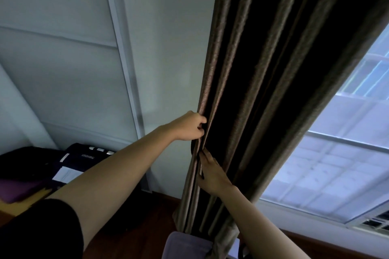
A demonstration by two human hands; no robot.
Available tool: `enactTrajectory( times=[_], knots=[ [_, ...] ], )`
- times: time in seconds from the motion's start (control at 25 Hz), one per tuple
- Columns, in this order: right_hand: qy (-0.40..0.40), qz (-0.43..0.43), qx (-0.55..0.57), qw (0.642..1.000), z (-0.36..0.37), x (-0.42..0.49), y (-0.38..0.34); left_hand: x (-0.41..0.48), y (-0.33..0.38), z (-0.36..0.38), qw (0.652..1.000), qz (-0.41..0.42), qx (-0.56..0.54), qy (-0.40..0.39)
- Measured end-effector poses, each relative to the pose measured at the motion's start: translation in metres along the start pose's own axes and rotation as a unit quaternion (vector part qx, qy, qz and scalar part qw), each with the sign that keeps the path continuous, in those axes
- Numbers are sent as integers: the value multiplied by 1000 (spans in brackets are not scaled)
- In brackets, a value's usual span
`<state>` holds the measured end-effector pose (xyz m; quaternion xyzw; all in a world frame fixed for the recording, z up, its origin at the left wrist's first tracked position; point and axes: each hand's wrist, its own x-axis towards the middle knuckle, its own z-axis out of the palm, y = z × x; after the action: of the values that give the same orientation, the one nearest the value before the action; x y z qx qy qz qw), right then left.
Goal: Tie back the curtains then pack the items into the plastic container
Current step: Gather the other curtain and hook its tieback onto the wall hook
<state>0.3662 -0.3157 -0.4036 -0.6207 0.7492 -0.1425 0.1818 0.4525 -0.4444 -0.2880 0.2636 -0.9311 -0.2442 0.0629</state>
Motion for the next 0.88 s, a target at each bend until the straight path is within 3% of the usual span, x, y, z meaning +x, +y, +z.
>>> enactTrajectory(
  times=[0.24, 0.28, 0.36, 0.44, 0.48, 0.68, 0.76, 0.88],
  knots=[
    [-45, -2, -21, 999, -4, -3, -3, -4, 5, 4, 999, 5, 4, 45],
    [-25, -13, -38, 999, -10, -6, -2, -3, 3, 6, 998, 3, 7, 60],
    [151, -25, -57, 987, -26, -11, -4, -2, -1, 12, 997, -6, -1, 73],
    [348, 22, -9, 937, -51, -12, -11, -2, -2, 15, 997, -6, -18, 76],
    [386, 41, 20, 921, -66, -9, -16, -2, -1, 15, 997, -4, -24, 80],
    [344, 78, 46, 934, -122, 18, -11, -5, 10, 11, 985, 16, -24, 169],
    [297, 48, 49, 953, -110, 17, -1, -9, 9, 16, 981, 20, -17, 192],
    [203, 24, 17, 979, -69, 4, 14, -9, 9, 19, 985, 22, -30, 166]
  ],
)
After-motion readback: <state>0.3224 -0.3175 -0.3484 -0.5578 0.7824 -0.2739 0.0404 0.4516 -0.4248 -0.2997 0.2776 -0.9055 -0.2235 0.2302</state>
